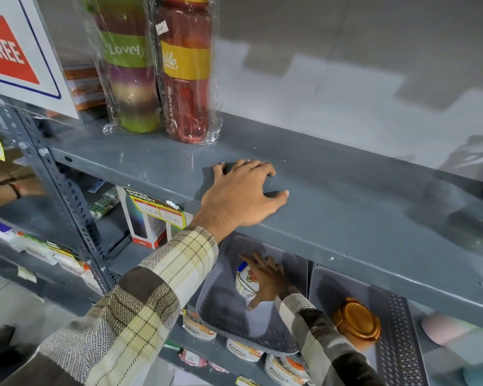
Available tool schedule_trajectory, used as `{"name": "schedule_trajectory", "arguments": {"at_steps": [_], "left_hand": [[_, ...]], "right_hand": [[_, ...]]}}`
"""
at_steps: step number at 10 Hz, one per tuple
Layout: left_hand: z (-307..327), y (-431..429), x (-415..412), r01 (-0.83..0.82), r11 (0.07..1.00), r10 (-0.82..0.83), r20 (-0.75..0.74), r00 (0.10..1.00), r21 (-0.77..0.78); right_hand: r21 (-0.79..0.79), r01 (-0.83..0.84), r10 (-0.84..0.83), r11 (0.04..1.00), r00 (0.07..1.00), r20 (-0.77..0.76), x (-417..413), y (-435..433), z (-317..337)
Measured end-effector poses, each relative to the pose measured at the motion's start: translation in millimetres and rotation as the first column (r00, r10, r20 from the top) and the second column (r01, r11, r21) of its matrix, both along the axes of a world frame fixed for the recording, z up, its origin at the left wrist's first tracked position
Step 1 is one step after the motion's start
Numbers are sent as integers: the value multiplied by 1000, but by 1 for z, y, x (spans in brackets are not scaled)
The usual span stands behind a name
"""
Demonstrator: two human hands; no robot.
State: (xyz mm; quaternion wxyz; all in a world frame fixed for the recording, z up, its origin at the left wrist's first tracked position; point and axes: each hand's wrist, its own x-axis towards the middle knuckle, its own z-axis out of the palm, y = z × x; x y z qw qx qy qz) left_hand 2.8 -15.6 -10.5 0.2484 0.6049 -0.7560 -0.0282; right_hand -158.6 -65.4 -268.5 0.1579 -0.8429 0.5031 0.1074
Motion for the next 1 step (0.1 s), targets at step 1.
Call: {"name": "schedule_trajectory", "arguments": {"at_steps": [1], "left_hand": [[0, 0, 1, -6, 1000, 6, 3, 1000, 16]], "right_hand": [[-19, 75, -69, 997, 974, 214, -4, 15, 5]]}}
